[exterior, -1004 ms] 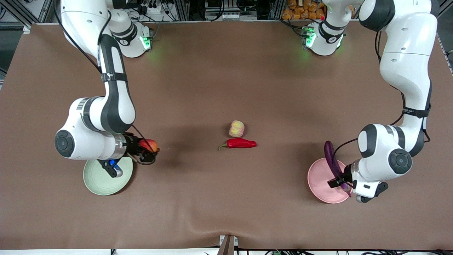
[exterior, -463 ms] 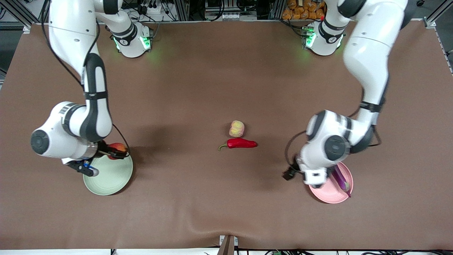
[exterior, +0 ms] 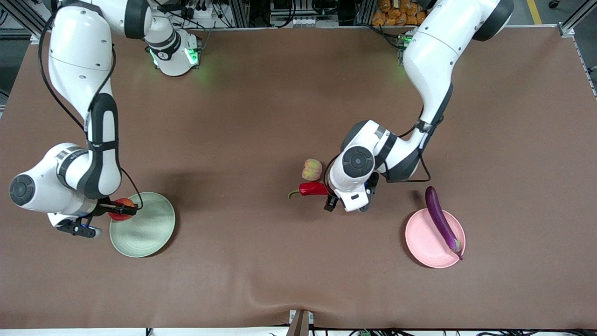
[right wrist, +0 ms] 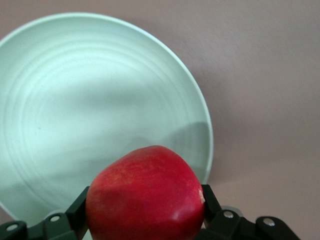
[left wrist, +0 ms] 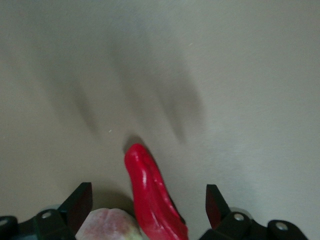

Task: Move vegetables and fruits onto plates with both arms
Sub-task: 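Grasp the red chili with the left gripper while the right gripper descends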

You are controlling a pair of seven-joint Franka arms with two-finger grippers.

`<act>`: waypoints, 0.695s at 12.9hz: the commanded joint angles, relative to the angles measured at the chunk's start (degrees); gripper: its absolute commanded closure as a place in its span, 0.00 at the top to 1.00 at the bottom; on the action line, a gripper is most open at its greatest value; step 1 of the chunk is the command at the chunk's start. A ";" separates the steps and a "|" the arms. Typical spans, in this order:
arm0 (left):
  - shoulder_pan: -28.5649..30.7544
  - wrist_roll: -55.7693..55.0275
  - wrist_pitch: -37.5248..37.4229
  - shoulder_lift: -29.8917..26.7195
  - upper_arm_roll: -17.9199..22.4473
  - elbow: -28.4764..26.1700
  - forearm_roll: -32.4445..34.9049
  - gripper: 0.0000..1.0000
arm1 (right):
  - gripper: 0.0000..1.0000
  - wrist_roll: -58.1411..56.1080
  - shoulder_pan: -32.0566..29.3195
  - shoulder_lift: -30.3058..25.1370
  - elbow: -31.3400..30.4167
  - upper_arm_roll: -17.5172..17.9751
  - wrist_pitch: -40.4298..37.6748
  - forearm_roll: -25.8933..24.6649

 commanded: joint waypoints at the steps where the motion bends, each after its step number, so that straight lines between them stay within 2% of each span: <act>1: -0.47 -2.92 6.52 0.03 0.50 -3.88 -0.35 1.00 | 1.00 -1.37 -2.76 1.39 3.91 2.85 0.19 -0.45; 3: -1.61 -4.95 12.08 1.70 0.59 -4.86 -0.35 1.00 | 1.00 -1.19 -2.59 0.60 4.01 2.94 -2.86 0.16; 4: -2.14 -5.13 12.71 2.06 0.59 -4.87 -0.35 1.00 | 1.00 0.90 -1.63 0.07 4.44 2.94 -7.58 0.60; 6: -2.50 -5.22 13.41 2.67 0.68 -5.22 0.00 1.00 | 1.00 11.50 0.82 -0.46 7.25 2.86 -16.29 1.57; 7: -2.50 -5.13 14.29 2.94 0.68 -5.22 0.09 0.80 | 1.00 15.99 2.66 -1.59 7.69 2.94 -17.90 1.83; 9: -1.97 -3.99 14.39 3.03 0.59 -5.22 0.18 0.10 | 1.00 26.96 6.79 -3.70 7.61 2.94 -18.44 1.92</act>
